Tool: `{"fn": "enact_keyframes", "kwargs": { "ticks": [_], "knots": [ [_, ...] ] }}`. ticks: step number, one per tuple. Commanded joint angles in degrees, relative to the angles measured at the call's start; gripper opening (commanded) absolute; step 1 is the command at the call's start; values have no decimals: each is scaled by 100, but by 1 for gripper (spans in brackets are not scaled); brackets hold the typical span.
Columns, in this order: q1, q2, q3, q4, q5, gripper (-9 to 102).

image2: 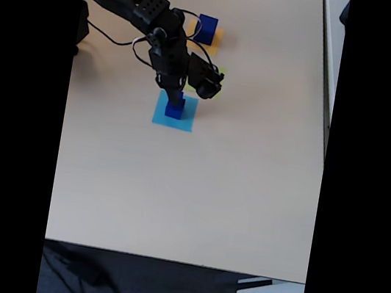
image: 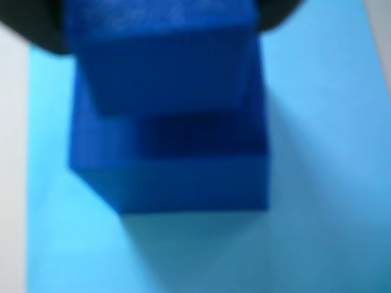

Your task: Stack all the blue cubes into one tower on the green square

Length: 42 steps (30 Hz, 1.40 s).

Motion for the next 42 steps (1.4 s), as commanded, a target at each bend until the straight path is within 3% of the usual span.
{"fn": "enact_keyframes", "kwargs": {
  "ticks": [1,22,42],
  "knots": [
    [35,53,0,-97,70,3],
    [62,18,79,-246,53,6],
    [53,44,141,-316,35,17]
  ]
}}
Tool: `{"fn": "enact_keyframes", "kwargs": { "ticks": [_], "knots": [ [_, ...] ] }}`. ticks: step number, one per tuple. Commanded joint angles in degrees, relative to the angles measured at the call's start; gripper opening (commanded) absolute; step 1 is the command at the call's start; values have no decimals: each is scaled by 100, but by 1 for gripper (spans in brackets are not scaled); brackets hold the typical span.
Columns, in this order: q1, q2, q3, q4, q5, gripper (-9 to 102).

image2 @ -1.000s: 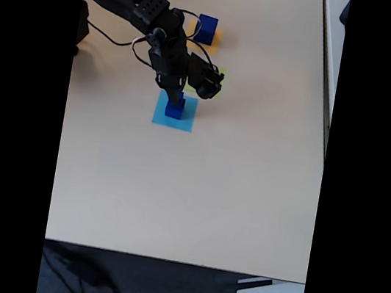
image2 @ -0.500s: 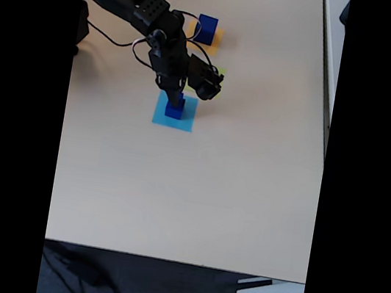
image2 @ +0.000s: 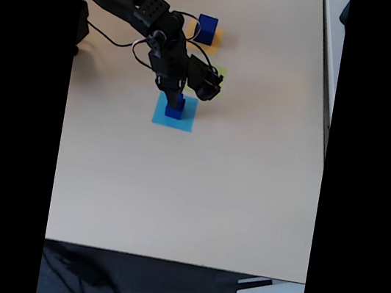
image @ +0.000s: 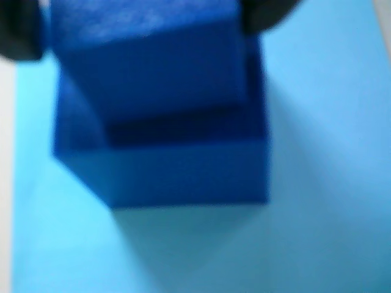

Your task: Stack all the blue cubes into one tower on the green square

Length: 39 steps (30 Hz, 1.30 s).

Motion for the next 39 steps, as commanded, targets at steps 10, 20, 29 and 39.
{"fn": "enact_keyframes", "kwargs": {
  "ticks": [10,20,29,39],
  "knots": [
    [0,272,-62,-211,-79,22],
    [-422,589,-809,-229,369,24],
    [-1107,932,-1450,-729,1204,24],
    [-2136,527,-1934,-773,2426,24]
  ]
}}
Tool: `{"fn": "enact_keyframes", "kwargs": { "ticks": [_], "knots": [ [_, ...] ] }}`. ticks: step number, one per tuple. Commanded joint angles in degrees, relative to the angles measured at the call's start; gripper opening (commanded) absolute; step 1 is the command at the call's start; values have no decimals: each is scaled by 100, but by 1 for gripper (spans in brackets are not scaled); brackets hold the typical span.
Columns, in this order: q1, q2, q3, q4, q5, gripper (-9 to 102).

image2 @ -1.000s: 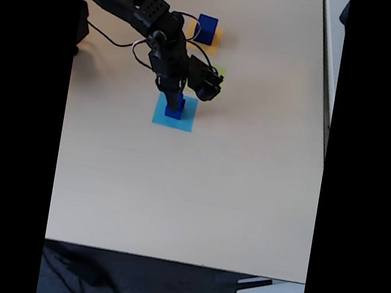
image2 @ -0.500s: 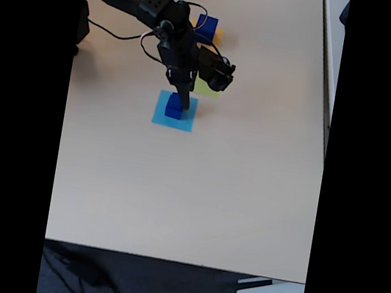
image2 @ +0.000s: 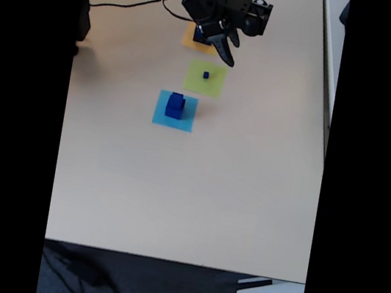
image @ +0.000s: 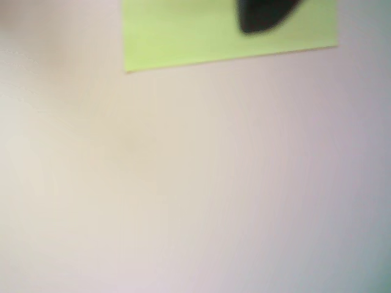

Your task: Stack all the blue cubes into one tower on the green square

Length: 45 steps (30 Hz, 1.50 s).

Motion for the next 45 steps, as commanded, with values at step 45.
{"fn": "enact_keyframes", "kwargs": {
  "ticks": [45],
  "knots": [
    [-439,26,3489,-2997,-483,22]
  ]
}}
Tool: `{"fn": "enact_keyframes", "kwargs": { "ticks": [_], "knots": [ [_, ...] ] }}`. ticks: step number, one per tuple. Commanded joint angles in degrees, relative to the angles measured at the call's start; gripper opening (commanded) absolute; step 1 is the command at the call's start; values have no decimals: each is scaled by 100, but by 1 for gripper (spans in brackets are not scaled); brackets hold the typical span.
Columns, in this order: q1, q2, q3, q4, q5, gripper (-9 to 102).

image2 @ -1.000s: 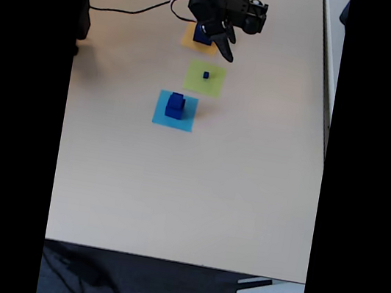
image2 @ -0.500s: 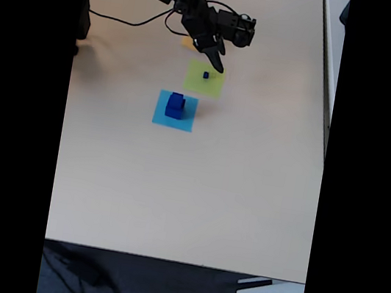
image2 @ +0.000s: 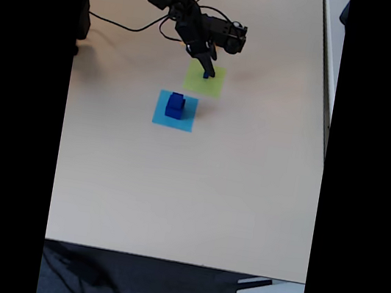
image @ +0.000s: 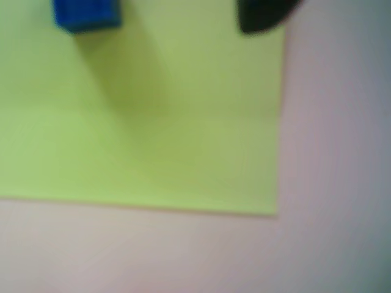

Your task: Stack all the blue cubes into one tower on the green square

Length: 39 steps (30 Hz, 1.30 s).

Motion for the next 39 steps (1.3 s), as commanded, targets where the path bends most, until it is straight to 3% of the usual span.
{"fn": "enact_keyframes", "kwargs": {
  "ticks": [1,39],
  "knots": [
    [-44,193,70,-167,18,22],
    [185,0,510,-659,-193,16]
  ]
}}
